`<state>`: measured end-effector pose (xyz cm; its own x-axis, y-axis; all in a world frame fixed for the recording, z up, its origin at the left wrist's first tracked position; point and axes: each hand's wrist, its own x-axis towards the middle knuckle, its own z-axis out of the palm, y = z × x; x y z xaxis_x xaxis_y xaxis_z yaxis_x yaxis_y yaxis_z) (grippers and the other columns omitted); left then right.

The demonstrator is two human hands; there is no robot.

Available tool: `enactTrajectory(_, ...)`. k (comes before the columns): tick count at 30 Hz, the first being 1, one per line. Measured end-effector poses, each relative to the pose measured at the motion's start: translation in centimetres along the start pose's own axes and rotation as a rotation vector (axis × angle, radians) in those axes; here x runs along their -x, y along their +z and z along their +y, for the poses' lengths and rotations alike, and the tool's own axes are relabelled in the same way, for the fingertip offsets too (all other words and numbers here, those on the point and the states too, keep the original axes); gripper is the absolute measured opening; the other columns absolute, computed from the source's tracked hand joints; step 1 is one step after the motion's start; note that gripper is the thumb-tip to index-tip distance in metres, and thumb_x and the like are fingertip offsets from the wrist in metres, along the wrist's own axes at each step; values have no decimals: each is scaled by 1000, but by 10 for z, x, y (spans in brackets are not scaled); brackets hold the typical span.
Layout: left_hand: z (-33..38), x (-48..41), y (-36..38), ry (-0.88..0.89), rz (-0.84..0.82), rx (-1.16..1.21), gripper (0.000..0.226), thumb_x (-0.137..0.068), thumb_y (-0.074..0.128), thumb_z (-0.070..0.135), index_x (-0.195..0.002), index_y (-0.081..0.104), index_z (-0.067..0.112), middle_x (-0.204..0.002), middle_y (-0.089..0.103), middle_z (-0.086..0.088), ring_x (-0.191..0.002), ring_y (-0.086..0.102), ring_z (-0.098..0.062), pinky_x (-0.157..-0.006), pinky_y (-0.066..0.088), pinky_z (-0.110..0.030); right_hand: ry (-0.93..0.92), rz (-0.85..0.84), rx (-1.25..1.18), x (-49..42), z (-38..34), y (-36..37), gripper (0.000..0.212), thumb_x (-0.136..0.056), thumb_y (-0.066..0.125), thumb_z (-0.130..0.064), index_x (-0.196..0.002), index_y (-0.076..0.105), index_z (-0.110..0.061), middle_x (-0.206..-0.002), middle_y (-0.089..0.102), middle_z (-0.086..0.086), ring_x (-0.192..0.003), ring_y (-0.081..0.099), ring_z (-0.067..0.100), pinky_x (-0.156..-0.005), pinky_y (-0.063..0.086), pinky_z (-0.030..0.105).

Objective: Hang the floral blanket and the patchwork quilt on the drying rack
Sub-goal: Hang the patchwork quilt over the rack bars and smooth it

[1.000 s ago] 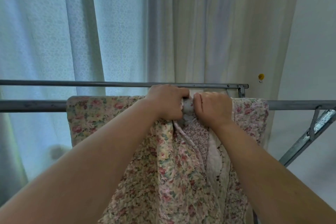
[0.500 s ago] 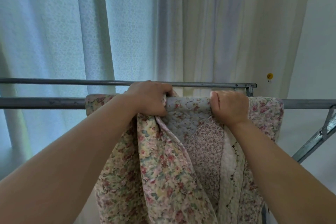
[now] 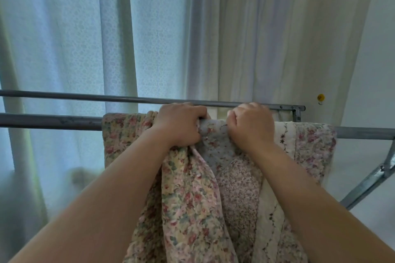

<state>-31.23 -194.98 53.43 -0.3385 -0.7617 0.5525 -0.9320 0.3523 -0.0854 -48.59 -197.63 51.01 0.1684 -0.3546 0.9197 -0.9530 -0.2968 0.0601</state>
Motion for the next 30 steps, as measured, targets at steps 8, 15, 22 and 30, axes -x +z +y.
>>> enactTrajectory(8, -1, -2, -9, -120, -61, 94, 33, -70, 52, 41, -103, 56, 36, -104, 62, 3, -97, 56, -24, -81, 41, -38, 33, 70, 21, 1, -43, 16, 45, -86, 38, -22, -50, 60, -5, -49, 61, 15, -42, 55, 30, -45, 31, 29)
enactTrajectory(15, -16, -3, -23, -23, -215, 54, 39, -66, 56, 32, -105, 53, 32, -99, 58, 2, -96, 54, -25, -82, 49, -46, 44, 124, 79, 3, -41, 21, 44, -82, 35, -21, -44, 52, -7, -43, 56, 13, -35, 50, 28, -40, 32, 27)
enactTrajectory(22, -36, 9, -25, 60, -145, 32, 39, -69, 51, 35, -107, 52, 34, -87, 50, 1, -84, 49, -24, -72, 45, -37, 95, 61, 76, 5, -43, 19, 50, -83, 26, -27, -47, 51, -4, -47, 57, 18, -41, 51, 31, -48, 24, 28)
enactTrajectory(30, -71, 23, -31, 71, -102, 63, 35, -71, 53, 33, -106, 50, 34, -69, 35, 9, -74, 44, -19, -48, 25, -25, 138, 3, 98, 4, -43, 21, 55, -81, 19, -32, -49, 54, -3, -46, 55, 17, -41, 44, 27, -48, 18, 26)
